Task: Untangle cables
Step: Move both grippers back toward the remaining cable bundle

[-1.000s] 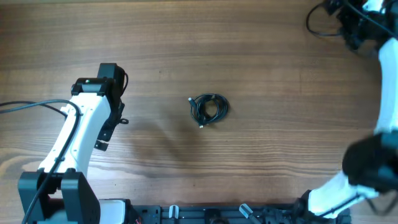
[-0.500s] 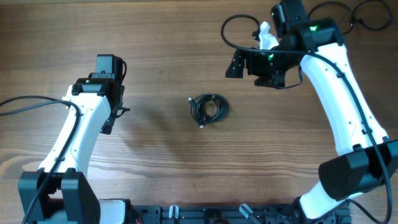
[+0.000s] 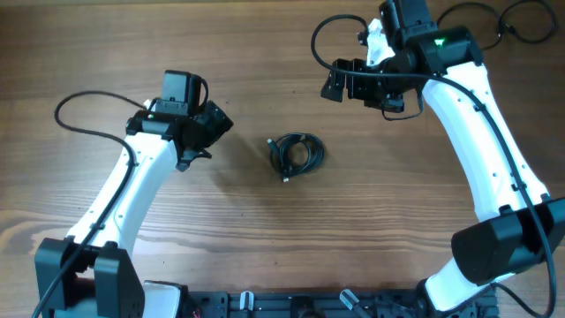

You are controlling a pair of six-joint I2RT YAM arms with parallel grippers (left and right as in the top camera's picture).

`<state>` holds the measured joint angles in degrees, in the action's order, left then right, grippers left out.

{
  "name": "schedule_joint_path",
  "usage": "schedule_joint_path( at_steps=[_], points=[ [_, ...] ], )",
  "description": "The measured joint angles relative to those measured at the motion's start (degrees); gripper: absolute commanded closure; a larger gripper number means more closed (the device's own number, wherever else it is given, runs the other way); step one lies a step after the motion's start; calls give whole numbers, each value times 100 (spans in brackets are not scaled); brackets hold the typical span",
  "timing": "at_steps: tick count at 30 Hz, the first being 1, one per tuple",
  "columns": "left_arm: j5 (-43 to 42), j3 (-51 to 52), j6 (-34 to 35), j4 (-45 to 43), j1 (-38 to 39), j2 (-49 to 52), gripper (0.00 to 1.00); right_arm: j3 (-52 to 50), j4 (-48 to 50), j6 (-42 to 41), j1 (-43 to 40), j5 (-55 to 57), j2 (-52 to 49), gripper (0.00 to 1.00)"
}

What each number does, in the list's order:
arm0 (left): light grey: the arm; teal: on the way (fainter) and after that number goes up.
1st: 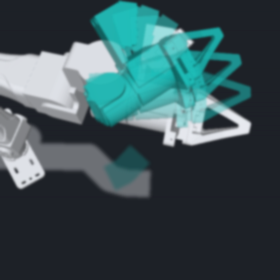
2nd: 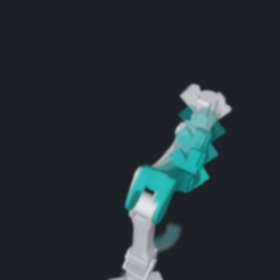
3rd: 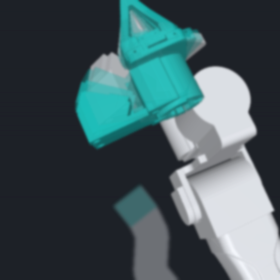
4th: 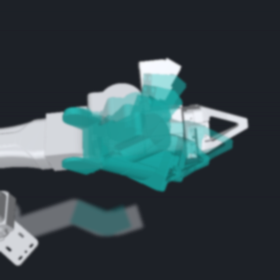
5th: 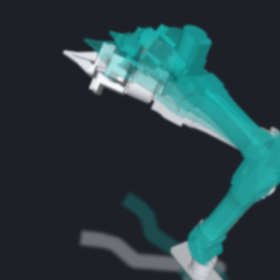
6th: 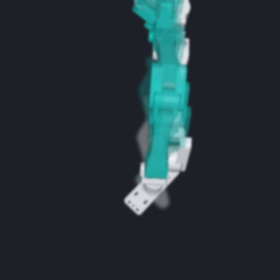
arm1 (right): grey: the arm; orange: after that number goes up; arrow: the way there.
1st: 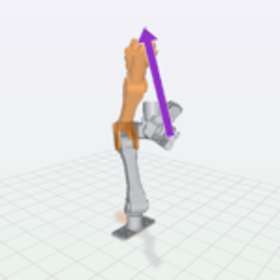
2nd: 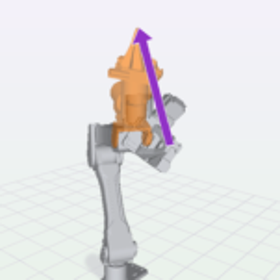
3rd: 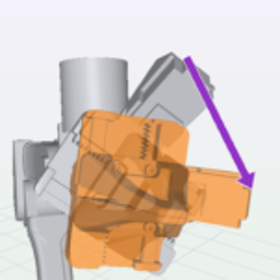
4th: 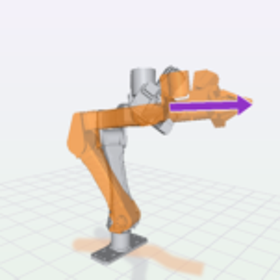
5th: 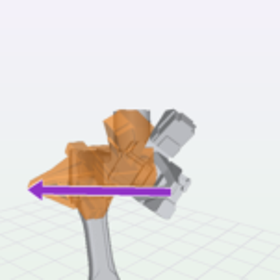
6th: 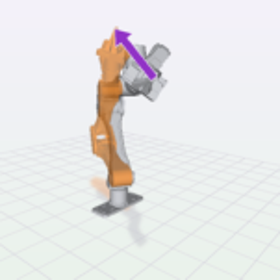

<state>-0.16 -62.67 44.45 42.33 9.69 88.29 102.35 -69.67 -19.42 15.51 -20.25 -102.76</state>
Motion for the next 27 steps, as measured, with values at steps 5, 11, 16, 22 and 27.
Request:
schedule_joint_path(
  at_steps=[5, 11, 16, 22, 27],
  points=[
    [-898, 0, -1069, 59, 286, 0, 25, -11, -195, -31, 0, 61, -66, 25],
    [-997, 0, -1283, -133, 369, 0, 9, -33, -529, 59, 26, -9, -391, 27],
    [-811, 0, -1196, -127, 330, 0, 6, -33, -678, 72, 520, -50, -640, 32],
    [-691, 0, -811, 271, -533, 0, 1, -883, 11, -654, 979, 201, -787, 37],
    [-675, 0, -715, 463, -1021, 0, 0, -2079, 1349, -881, 979, -181, -804, 46]
  ],
)
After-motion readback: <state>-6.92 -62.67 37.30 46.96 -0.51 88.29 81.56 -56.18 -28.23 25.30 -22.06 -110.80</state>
